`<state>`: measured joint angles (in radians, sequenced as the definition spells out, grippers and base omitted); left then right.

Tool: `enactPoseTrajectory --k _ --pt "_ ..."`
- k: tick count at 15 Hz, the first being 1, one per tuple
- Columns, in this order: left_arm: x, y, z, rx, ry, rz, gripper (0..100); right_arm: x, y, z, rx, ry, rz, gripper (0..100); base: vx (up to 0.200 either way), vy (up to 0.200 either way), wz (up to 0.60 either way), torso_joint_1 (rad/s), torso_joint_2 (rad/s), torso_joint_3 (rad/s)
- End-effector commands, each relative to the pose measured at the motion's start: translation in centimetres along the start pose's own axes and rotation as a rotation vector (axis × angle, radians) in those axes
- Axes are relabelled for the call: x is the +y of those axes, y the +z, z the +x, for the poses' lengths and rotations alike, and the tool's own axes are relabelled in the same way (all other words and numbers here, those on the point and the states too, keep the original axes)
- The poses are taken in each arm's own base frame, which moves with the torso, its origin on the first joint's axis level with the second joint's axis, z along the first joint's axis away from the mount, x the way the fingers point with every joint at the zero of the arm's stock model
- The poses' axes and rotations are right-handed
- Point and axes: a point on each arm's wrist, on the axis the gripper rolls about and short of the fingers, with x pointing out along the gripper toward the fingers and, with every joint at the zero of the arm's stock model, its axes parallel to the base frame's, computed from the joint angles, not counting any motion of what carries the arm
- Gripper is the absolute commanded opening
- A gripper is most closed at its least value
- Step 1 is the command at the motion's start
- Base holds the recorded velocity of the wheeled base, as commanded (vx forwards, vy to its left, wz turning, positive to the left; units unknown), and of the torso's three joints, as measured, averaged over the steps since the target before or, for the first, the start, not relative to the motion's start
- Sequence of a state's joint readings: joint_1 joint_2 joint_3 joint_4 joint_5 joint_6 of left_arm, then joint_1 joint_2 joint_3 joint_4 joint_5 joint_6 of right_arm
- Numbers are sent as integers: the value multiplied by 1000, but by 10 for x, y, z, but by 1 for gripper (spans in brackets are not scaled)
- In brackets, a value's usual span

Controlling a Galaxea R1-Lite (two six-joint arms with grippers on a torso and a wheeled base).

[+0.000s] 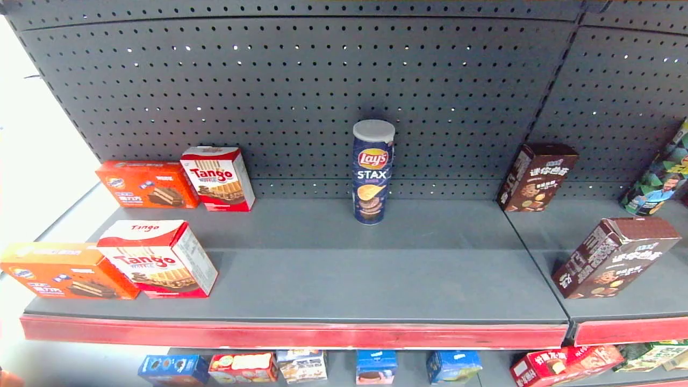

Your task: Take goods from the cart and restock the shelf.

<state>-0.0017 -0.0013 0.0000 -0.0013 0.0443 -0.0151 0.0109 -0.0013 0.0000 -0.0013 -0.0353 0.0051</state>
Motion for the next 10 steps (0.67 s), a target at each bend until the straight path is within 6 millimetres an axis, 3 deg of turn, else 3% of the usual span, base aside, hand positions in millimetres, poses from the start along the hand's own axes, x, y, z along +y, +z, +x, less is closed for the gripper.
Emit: enactPoseTrajectory --k 1,7,10 --pt "0 0 0 1 0 1 100 0 0 0 1 0 -1 100 0 0 0 0 0 0" --pt "0 0 0 3 0 0 100 0 0 0 1 0 -2 100 0 0 0 0 0 0" --pt "0 0 0 3 0 0 100 0 0 0 1 -2 4 100 0 0 600 6 2 4"
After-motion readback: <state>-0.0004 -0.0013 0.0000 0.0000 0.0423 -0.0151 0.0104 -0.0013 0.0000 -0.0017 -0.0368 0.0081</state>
